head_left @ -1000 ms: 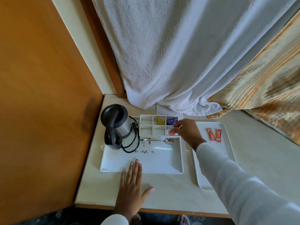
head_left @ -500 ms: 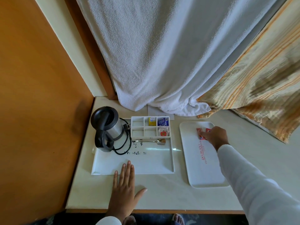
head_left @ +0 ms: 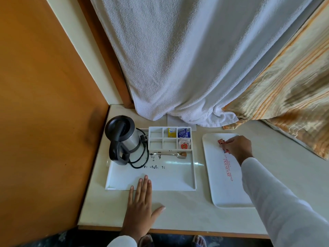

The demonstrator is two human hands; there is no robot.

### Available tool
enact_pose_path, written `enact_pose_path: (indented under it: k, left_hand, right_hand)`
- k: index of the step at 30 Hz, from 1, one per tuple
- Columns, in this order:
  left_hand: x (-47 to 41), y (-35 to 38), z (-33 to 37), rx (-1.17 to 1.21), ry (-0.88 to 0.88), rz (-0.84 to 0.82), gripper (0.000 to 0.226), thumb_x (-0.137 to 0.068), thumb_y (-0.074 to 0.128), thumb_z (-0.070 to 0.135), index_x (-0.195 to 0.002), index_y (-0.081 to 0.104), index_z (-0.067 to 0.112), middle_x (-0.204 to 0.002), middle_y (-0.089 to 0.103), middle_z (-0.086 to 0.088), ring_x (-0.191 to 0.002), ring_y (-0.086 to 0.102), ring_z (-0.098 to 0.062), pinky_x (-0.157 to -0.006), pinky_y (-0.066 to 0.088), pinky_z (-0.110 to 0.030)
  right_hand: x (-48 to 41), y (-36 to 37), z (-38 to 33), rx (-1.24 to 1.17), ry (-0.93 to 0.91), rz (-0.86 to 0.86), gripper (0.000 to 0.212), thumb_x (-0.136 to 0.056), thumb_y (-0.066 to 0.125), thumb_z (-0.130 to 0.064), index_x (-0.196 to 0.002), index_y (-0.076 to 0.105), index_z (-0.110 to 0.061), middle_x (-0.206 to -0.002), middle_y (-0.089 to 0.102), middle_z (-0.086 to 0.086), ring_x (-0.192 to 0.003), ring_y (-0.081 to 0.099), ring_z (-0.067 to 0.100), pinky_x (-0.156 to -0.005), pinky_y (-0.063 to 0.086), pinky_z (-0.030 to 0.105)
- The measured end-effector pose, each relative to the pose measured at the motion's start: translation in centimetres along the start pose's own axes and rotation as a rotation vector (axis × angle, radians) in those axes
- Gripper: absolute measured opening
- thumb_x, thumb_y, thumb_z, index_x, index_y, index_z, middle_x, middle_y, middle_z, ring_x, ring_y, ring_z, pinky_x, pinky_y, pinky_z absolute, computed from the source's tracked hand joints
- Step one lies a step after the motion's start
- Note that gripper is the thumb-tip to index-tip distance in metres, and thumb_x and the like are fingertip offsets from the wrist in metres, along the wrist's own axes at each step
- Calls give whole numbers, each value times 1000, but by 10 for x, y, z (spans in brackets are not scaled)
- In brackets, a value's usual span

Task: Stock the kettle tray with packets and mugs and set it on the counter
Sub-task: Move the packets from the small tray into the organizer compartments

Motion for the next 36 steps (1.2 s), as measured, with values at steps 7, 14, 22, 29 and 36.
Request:
enact_pose_path:
  k: [7,14,22,29,36]
  left_hand:
    - [0,-1,0,12,-7,1,107,-88,34,83,-160,17,6,-170,9,-13,-155,16,-33,-117,17,-57]
    - [0,0,-3,17,-5,-14,107,-88,33,84,-160,15,7,-170,8,-13,-155,15,-33,-117,18,-57]
    - [1,0,-2,34,5,15,104,-90,33,82,-160,14,8,-171,8,-12,-156,13,-32,-118,18,-56]
    - [2,-3,-5,26,28,37,99,-93,32,79,-161,16,9,-171,10,-11,-156,14,-31,-118,17,-54]
    - [5,-14,-22,179,4,158,76,-102,31,65,-156,35,12,-164,33,-10,-151,31,-27,-118,29,-45]
  right_hand:
    - [57,17,-106,-478,-224,-267,13,-70,91,-13,-76,79,-14,-67,76,4,-57,64,15,-56,55,23]
    - [69,74,-151,-253,-213,-264,11,-78,79,-16,-80,76,-5,-72,79,7,-60,73,14,-58,57,18]
    - [78,91,-150,-281,-172,-251,22,-78,84,-23,-69,67,-12,-72,76,9,-59,76,23,-53,63,33]
    - [75,60,-101,-100,-191,35,44,-84,71,-54,-96,58,-14,-87,68,6,-82,64,25,-73,52,36]
    - [85,83,-59,4,-142,-156,57,-82,80,-38,-124,59,-5,-107,72,12,-95,70,29,-85,57,36]
Point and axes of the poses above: each hand's wrist, its own x-axis away from the middle knuckle, its own y-axis out of the palm, z = x × y, the point moved 2 cm from there along -x, towards the middle knuckle
